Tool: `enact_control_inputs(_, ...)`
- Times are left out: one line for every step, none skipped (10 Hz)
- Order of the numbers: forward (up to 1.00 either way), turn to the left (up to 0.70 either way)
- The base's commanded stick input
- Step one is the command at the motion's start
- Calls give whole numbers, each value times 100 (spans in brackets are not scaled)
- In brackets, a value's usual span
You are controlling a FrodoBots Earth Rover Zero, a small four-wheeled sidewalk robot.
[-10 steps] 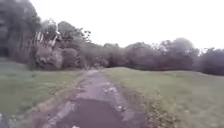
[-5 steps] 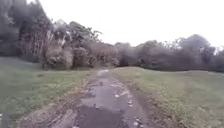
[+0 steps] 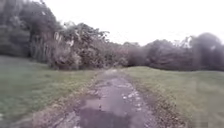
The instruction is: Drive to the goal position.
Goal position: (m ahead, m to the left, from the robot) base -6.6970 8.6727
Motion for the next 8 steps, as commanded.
enact_control_inputs(0, 45)
enact_control_inputs(0, 45)
enact_control_inputs(0, 45)
enact_control_inputs(0, 45)
enact_control_inputs(0, 45)
enact_control_inputs(0, 45)
enact_control_inputs(0, 45)
enact_control_inputs(0, 45)
